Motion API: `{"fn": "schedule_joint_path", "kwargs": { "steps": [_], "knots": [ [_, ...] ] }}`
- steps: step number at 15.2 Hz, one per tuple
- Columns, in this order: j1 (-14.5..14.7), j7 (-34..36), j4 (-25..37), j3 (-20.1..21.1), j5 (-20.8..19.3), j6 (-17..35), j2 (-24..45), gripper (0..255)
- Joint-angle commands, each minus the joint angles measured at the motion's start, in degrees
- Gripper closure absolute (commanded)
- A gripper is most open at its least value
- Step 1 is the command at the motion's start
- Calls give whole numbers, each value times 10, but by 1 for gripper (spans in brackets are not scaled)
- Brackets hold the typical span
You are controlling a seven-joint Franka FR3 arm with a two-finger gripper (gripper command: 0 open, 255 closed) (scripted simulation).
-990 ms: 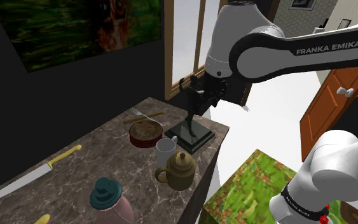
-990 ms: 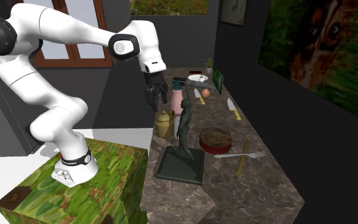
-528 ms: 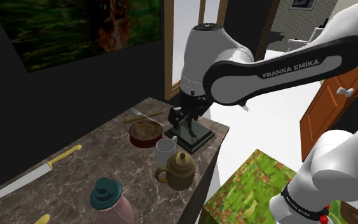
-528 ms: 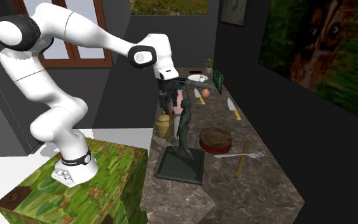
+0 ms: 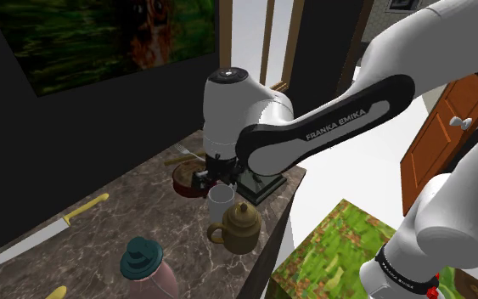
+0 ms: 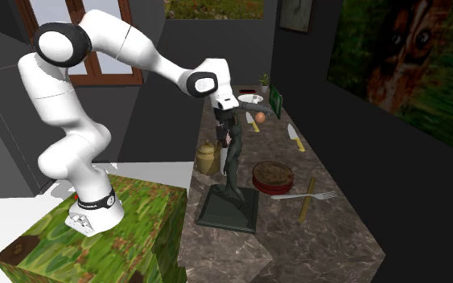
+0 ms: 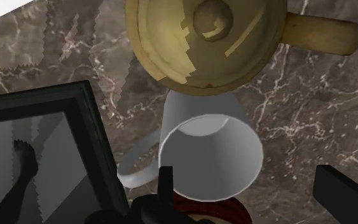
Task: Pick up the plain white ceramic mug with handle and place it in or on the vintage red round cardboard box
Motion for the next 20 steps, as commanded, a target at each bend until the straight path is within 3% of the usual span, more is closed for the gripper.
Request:
{"fn": "schedule_joint_path", "kwargs": {
  "steps": [1,9,17,18,20],
  "knots": [
    [2,37,29,13,-34,8,48,0],
    [2,67,14,7,-76,57,93,0],
    [3,66,14,7,-76,57,93,0],
    [3,66,14,7,-76,57,93,255],
    [3,66,14,7,-76,57,93,255]
  ]
}}
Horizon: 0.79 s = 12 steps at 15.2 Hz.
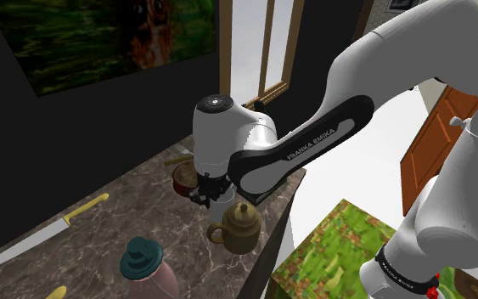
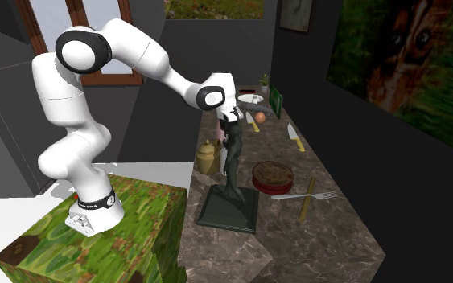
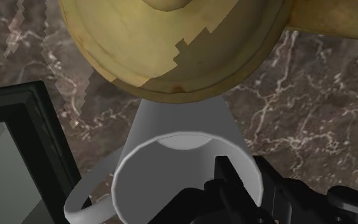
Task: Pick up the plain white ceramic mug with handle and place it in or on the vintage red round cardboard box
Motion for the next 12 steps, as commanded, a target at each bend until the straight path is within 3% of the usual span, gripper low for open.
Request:
{"fn": "schedule_joint_path", "kwargs": {
  "steps": [1,7,12],
  "knots": [
    [0,0,0,0,0,0,0,255],
    [0,0,0,0,0,0,0,255],
    [-2,-21,15,2,25,-34,-25,255]
  ]
}}
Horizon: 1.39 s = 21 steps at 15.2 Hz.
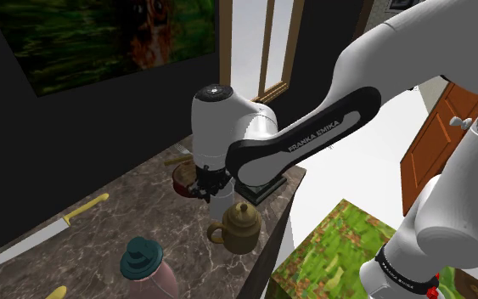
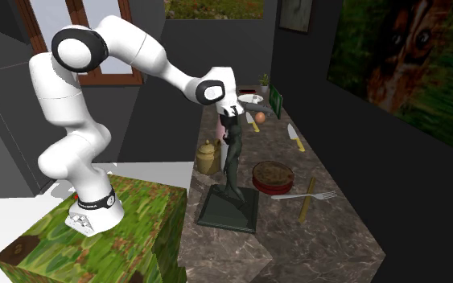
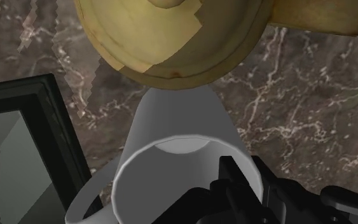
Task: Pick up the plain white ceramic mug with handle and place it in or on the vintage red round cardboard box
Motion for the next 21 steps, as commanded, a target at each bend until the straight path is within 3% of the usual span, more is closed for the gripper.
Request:
{"fn": "schedule_joint_path", "kwargs": {
  "steps": [1,18,21],
  "knots": [
    [-1,-9,4,1,11,-13,-12,255],
    [-1,-57,82,-3,62,-134,-68,255],
    [-13,-69,143,-12,36,-151,-18,255]
  ]
}}
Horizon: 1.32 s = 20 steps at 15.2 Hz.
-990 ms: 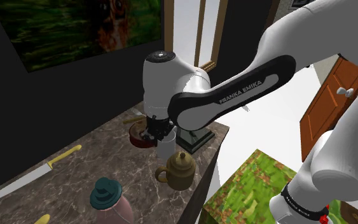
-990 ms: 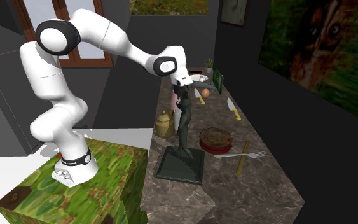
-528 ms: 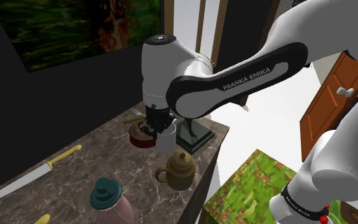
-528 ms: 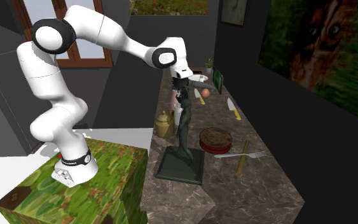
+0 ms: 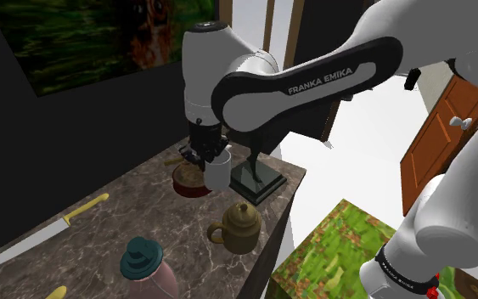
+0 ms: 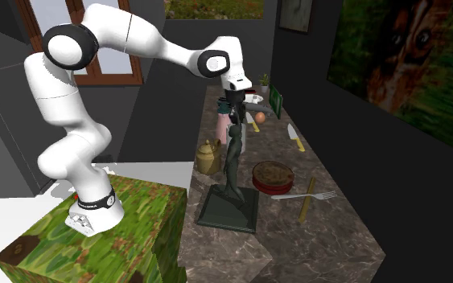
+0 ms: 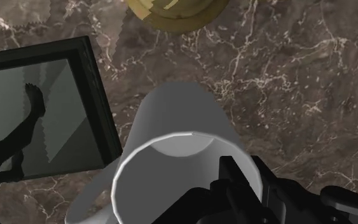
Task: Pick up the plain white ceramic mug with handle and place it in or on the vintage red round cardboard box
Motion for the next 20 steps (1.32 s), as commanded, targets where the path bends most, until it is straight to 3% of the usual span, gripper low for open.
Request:
{"fn": "schedule_joint_path", "kwargs": {
  "steps": [1,7,13,20],
  "knots": [
    [-7,-9,45,-6,-16,-16,32,255],
    [-11,-35,196,-25,-63,-66,143,255],
    [6,-67,384,-45,-104,-137,266,255],
    [0,-58,330,-48,-107,-84,266,255]
  ]
}}
